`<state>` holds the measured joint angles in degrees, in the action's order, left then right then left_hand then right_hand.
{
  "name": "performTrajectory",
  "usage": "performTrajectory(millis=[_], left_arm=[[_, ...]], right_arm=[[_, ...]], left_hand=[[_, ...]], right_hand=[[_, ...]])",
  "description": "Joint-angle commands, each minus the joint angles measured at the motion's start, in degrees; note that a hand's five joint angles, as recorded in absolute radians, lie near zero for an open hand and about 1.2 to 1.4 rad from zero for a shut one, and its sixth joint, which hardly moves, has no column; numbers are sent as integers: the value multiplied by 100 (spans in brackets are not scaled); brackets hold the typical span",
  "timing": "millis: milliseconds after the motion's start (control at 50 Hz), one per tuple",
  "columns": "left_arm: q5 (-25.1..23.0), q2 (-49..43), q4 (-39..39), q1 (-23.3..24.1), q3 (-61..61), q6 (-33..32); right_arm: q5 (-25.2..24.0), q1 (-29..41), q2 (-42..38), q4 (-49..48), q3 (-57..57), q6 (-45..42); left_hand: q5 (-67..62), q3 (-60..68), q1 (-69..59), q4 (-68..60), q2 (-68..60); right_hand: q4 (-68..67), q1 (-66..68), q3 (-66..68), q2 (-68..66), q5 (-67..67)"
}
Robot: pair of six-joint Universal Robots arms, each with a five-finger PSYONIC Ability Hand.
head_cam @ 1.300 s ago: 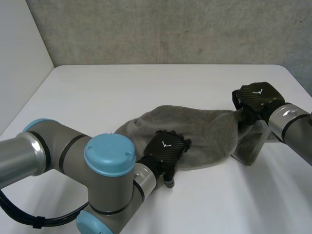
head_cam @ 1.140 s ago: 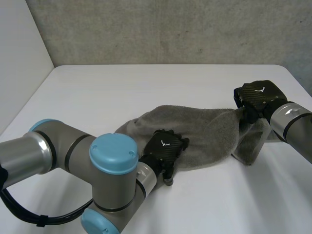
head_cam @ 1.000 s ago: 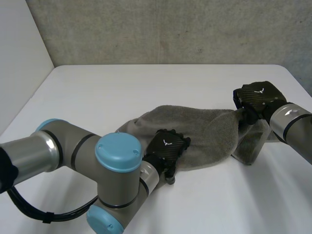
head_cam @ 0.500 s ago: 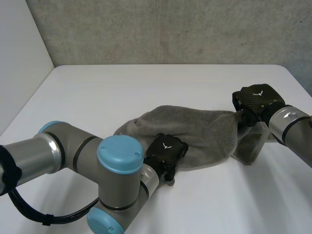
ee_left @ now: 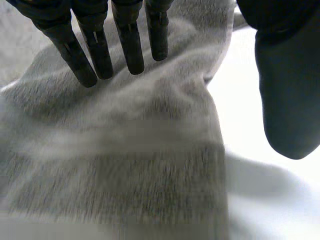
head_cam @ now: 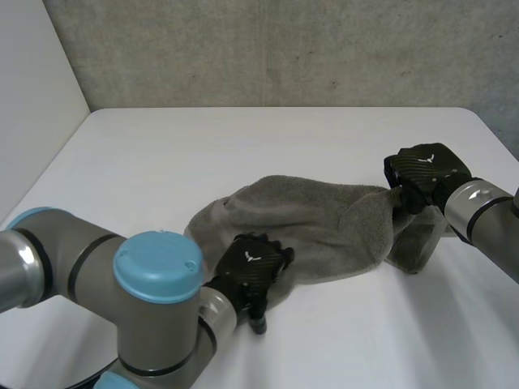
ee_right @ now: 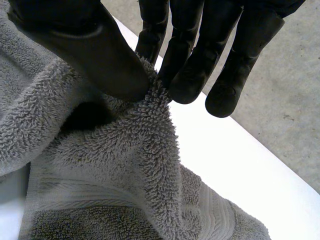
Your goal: Fold the towel.
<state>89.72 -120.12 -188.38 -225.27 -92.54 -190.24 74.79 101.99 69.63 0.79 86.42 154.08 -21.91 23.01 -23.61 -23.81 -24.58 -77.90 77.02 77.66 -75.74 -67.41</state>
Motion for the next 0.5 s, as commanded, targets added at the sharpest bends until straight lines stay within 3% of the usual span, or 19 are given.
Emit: performTrajectory(millis=[20, 500], left_arm=[[116, 58, 56, -394, -483, -5], [107, -29, -234, -544, -511, -5]], right_arm=[[-8, 22, -3, -9, 15, -1], [-96, 75, -20, -18, 85, -10]], left_hand=[[1278, -389, 449, 469, 546], [908, -18, 78, 98, 175]], right_hand=[[-210, 298, 234, -426, -259], [-210, 298, 234, -426, -259]])
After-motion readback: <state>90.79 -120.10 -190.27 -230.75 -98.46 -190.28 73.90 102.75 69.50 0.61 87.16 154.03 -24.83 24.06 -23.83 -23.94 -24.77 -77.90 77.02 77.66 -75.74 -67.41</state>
